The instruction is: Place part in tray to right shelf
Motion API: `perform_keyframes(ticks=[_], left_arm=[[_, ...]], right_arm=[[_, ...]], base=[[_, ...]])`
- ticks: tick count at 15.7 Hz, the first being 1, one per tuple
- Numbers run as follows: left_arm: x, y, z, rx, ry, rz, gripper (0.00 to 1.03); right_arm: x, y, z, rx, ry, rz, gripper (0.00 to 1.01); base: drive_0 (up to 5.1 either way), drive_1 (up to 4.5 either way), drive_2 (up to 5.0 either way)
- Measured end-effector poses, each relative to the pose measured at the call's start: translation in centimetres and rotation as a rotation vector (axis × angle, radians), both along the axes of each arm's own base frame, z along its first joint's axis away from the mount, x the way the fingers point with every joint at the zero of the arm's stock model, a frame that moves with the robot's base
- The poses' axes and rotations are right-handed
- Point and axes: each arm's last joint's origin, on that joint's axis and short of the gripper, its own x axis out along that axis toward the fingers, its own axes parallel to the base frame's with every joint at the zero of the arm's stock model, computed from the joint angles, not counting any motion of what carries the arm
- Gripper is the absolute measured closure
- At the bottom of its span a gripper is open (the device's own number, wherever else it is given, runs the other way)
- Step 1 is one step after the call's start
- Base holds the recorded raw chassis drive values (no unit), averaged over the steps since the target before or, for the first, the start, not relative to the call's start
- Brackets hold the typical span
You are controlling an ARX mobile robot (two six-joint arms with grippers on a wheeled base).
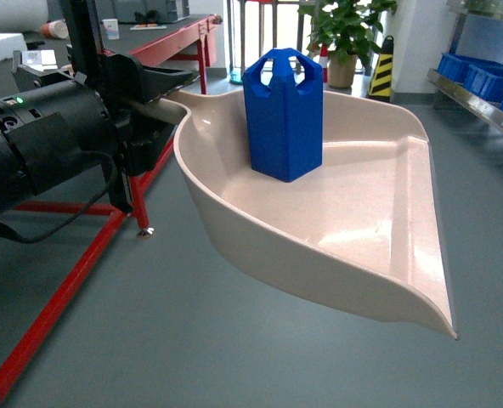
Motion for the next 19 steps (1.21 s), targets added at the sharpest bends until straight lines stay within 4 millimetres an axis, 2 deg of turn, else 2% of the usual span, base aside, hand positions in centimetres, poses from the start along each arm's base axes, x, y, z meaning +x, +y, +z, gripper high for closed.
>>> perform_keyframes(ticks=[19], left_arm=[[0.00,0.00,0.04,-0.002,-0.006,-0.001,0.90]], right_arm=[[-0.03,-0.01,0.04,0.002,-0.005,-0.002,0.03]], base=[[-0.1,4.28,-4.4]])
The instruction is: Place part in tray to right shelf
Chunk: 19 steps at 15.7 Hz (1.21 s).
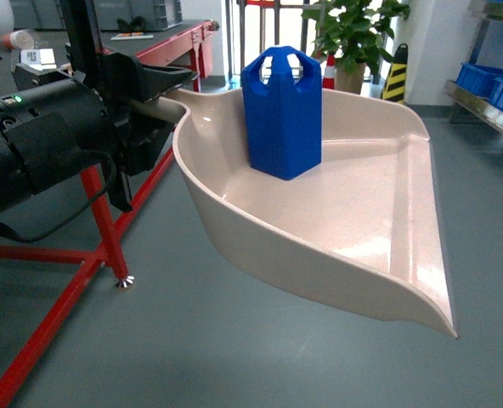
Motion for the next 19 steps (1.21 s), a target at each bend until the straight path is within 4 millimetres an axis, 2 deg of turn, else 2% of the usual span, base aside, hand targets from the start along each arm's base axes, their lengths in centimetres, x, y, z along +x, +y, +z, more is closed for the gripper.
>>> perform_keyframes(ticks=[12,19], left_arm=[[0.15,0.46,-0.11,0.001,0.012,0.028,0.90],[-0.03,-0.12,-0.04,0.001,0.004,-0.004,0.90]], right_arm=[[0.07,0.03,-0.09,-0.003,0.009,0.003,0.03],[0.01,0.01,-0.01,-0.002,0.002,0.003,0.03]], base=[[0.0,4.36,-4.3],[0.1,4.42,-4.2]])
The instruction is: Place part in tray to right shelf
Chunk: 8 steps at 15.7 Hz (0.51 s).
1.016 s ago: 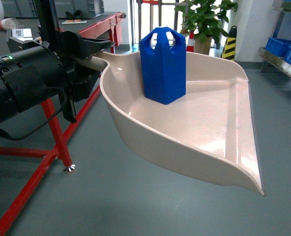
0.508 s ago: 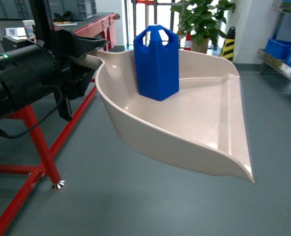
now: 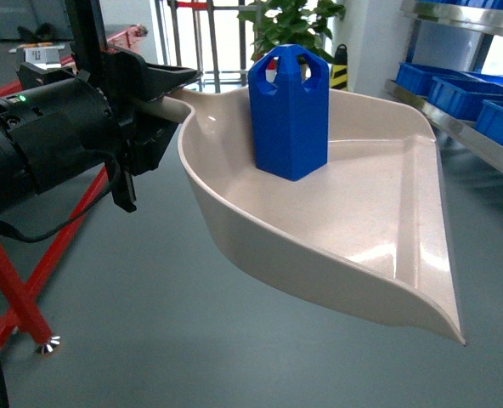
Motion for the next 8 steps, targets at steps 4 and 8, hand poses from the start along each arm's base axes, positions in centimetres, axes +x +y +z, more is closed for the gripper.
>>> perform_keyframes(ticks=[4,8], left_arm=[[0.05,0.19,0.01,-0.001,-0.001,0.009,0.90],[0.01,0.05,0.00,0.000,0.000,0.002,0.90]], right_arm=[[0.00,0.00,0.00,0.000,0.000,0.000,0.03],[0.00,0.00,0.00,0.000,0.000,0.000,0.03]], base=[[-0.3,2.89,-3.6],[-1.7,-1.71,-1.7]])
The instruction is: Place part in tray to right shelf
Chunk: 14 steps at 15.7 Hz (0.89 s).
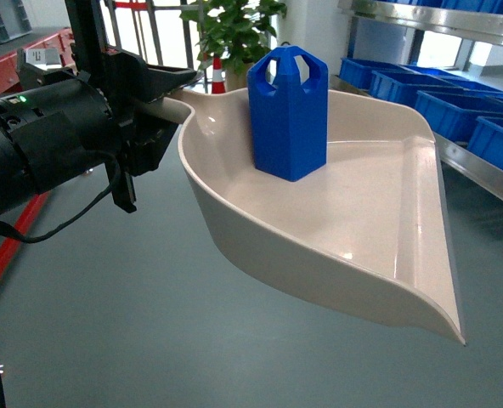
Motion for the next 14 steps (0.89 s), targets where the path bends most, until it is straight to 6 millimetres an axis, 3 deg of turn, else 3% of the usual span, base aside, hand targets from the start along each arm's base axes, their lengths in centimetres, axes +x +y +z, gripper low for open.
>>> perform_keyframes(ticks=[14], left_arm=[[0.02,0.07,0.00,0.000,0.000,0.002,0.90]], right_arm=[[0.00,0.00,0.00,0.000,0.000,0.000,0.03]], base=[[-1.6,-1.64,-1.6]])
